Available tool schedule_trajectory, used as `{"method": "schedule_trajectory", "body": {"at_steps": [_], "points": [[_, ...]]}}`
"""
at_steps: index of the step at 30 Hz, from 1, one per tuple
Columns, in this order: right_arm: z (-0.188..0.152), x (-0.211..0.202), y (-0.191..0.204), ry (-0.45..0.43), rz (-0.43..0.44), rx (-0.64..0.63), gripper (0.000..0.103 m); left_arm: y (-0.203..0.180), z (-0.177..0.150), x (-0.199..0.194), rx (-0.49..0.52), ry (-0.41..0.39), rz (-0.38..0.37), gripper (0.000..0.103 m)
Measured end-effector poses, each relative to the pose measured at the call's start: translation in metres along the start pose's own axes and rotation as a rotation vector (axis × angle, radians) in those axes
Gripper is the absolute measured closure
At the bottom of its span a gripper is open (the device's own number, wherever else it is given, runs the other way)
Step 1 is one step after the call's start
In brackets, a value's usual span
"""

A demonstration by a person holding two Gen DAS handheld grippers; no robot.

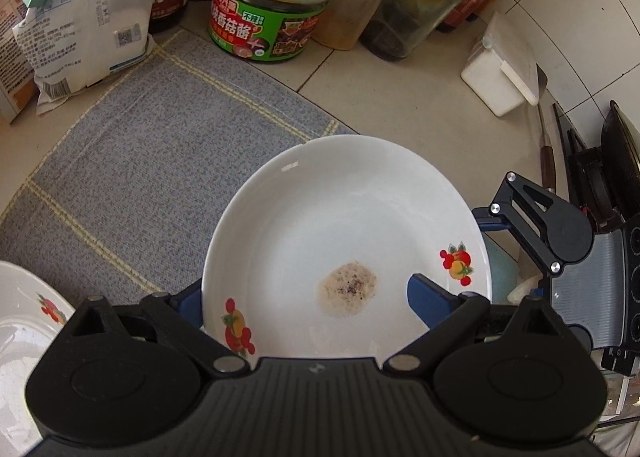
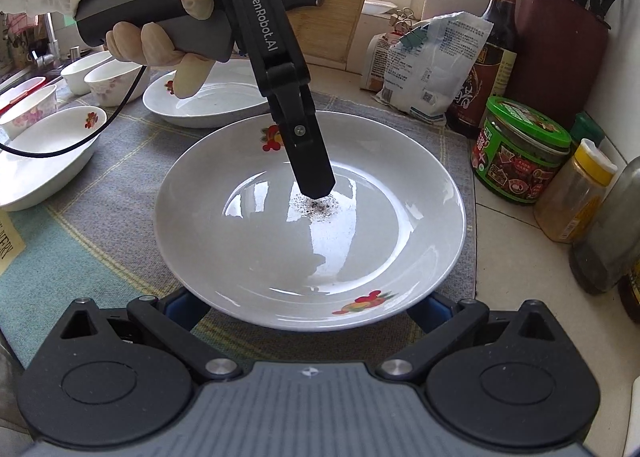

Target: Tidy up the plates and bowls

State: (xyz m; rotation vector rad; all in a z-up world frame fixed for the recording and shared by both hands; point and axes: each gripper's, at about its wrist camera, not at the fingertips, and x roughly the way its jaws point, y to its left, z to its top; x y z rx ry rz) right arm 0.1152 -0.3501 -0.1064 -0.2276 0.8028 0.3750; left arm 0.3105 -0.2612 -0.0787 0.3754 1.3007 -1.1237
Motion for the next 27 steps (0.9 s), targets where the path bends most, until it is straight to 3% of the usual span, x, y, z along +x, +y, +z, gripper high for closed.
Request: {"method": "schedule_trajectory", "body": {"at_steps": [27], "points": [[0.001,0.022,-0.023,0.034,0.003,0.045,0.000,0.009,0.022,0.019,0.010,-0.010,0.010,0.006]]}}
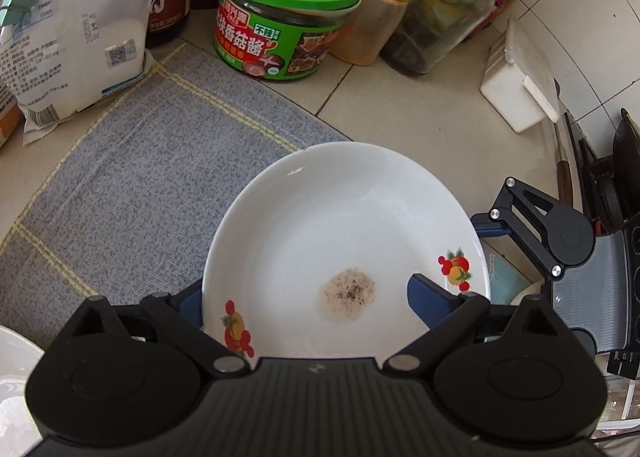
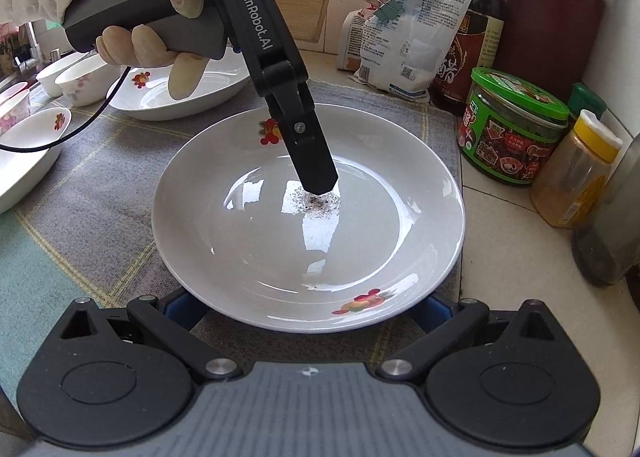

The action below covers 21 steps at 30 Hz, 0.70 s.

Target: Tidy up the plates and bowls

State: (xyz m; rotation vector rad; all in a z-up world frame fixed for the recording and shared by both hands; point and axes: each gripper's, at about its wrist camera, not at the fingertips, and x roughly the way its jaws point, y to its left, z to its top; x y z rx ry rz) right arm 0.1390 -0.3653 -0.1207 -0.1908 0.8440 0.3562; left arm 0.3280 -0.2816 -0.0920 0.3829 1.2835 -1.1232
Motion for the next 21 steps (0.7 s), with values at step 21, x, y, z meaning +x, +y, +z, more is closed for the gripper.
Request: {"method": "schedule_trajectory", "body": {"at_steps": [21], "points": [[-0.011,-0.027,0.013,-0.022,-0.044,0.050,0.000,-0.010,-0.016,-0.031,0.035,-0.085,0.075,0.005]]}}
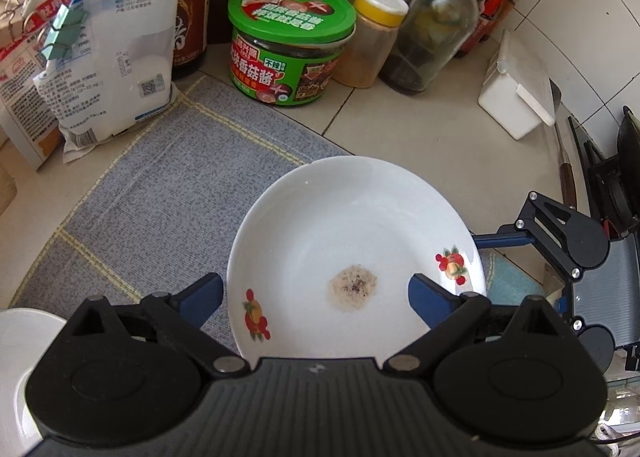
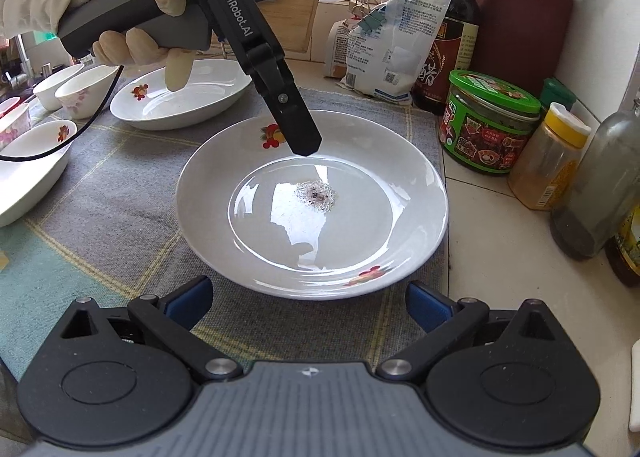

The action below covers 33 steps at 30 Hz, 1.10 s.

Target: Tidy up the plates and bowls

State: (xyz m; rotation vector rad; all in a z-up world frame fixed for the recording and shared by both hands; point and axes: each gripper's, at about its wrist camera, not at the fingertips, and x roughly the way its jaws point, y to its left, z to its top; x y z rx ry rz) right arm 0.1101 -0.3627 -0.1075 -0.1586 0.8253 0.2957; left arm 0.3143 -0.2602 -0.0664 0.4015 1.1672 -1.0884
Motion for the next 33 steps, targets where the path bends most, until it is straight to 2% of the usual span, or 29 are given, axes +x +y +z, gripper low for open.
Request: {"method": "schedule_trajectory", "body": {"at_steps": [12,21,28,33], "points": [[-0.008,-0.023,0.018,-0.008,-0.094,0.085,0.000,-0.036,-0.028,-0.050,0.062,-0.132,0.085,0.005],[-0.007,-0.040,0.037,-0.035,-0.091,0.060,0.000,-0.072,-0.059,-0.075,0.094,-0.182,0.114,0.005],[-0.005,-0.054,0.051,-0.059,-0.092,0.034,0.000,-0.096,-0.083,-0.089,0.117,-0.203,0.168,0.005],[-0.005,-0.065,0.061,-0.090,-0.078,0.014,0.000,-0.113,-0.103,-0.104,0.115,-0.261,0.194,0.005]]}}
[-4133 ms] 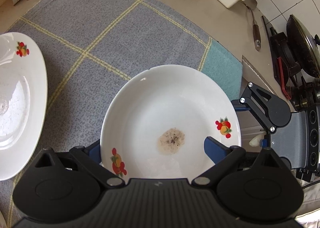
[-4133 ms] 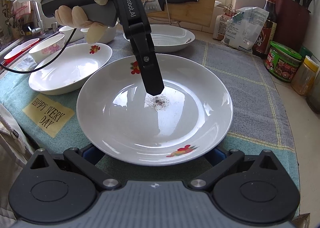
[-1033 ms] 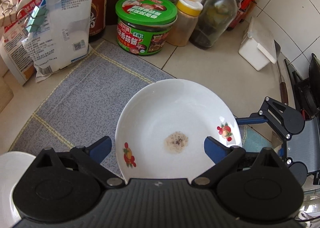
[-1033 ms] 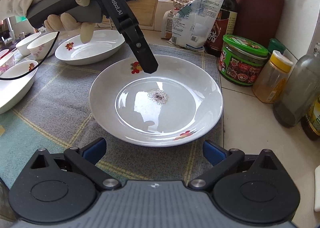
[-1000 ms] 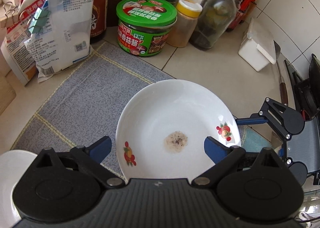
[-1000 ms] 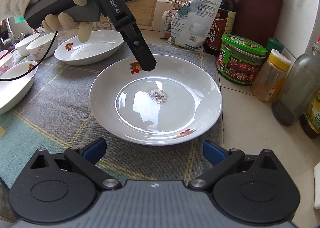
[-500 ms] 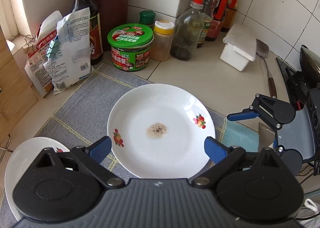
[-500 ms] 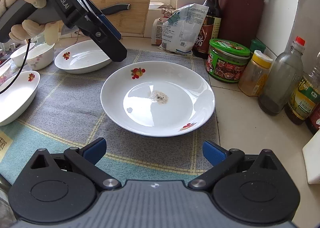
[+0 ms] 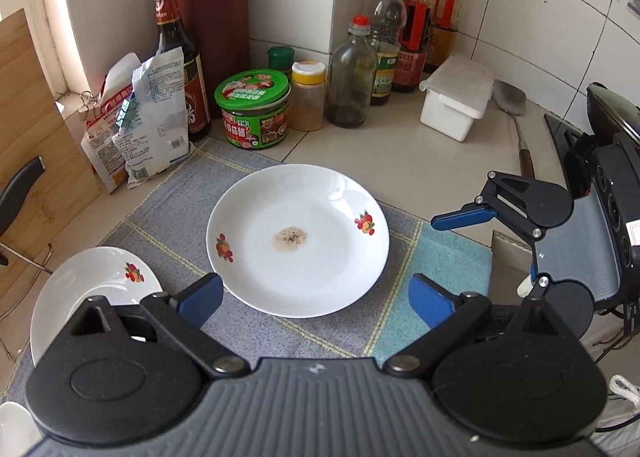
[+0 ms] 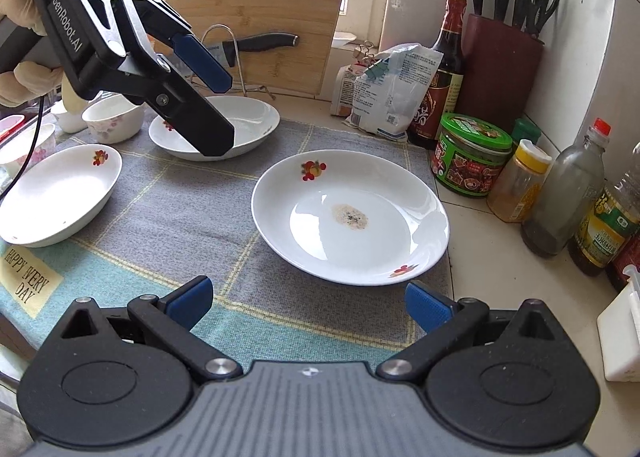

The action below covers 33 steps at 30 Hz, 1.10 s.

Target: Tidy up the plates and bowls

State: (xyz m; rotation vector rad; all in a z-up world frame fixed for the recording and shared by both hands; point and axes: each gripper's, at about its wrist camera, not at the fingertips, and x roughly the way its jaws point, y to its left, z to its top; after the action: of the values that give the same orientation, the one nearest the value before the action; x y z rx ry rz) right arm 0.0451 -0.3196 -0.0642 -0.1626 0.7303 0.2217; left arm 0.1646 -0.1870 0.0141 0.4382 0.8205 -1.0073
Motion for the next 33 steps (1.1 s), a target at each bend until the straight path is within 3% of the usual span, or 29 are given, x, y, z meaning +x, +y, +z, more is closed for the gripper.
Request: {"method": "schedule_trajectory", "body": {"at_steps": [5,11,18,28,33], "points": [[0.000,-0.011,0.009,-0.034,0.022,-0.013,0.000,-0.018,-0.018,-0.025,-0.018,-0.063,0.033,0.005],[-0.005,-0.018,0.020,-0.093,0.072,-0.042,0.000,-0.042,-0.045,-0.045,-0.044,-0.108,0.131,0.003],[-0.007,-0.011,0.037,-0.131,0.186,-0.069,0.000,-0.057,-0.092,-0.058,-0.229,-0.117,0.248,0.003],[-0.009,0.019,0.089,-0.072,0.363,-0.215,0.000,-0.041,-0.152,-0.083,-0.477,-0.094,0.410,0.003],[-0.006,0.034,0.120,-0.058,0.411,-0.256,0.000,-0.021,-0.174,-0.093,-0.543,-0.095,0.423,0.003]]}}
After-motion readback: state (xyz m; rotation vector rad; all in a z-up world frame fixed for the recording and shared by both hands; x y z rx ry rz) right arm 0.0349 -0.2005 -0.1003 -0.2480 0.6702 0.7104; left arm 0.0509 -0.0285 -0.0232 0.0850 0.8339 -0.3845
